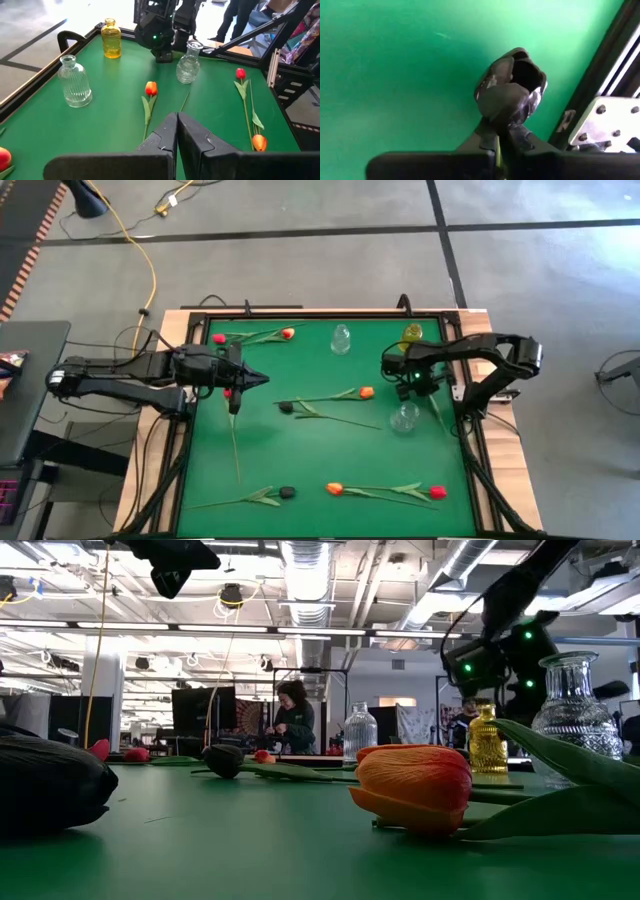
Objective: Sort flowers into vase by color
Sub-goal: Put the top right black flower into the top transparent vase
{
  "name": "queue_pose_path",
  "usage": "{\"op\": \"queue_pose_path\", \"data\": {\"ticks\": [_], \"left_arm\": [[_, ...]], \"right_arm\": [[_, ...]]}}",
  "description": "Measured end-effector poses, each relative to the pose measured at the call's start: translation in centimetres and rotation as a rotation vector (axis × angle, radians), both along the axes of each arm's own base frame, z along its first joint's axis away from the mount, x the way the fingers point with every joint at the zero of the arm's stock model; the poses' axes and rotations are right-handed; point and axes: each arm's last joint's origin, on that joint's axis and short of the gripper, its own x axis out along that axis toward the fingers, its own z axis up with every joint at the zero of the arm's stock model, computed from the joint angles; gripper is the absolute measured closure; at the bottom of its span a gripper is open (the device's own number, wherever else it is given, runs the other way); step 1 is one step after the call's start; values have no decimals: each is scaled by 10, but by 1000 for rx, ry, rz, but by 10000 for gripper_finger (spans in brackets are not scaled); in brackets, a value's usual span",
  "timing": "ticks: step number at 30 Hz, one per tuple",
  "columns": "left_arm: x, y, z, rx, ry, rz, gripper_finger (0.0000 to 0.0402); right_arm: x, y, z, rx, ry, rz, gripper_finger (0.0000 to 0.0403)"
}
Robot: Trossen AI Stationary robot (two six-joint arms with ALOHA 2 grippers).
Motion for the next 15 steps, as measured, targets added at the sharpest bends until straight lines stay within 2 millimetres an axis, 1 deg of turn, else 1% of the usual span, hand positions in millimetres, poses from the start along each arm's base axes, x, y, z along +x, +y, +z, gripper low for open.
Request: {"op": "queue_pose_path", "data": {"ticks": [3,7,10,15], "left_arm": [[0,0,0,1,0,4,401],[0,0,0,2,0,4,401],[0,0,0,3,0,6,401],[0,0,0,3,-1,6,401]], "right_arm": [[8,0,11,5,-15,38,377],[21,-3,31,-40,-62,71,357],[29,-7,52,-99,-154,74,356],[34,-10,93,-204,-318,76,363]]}}
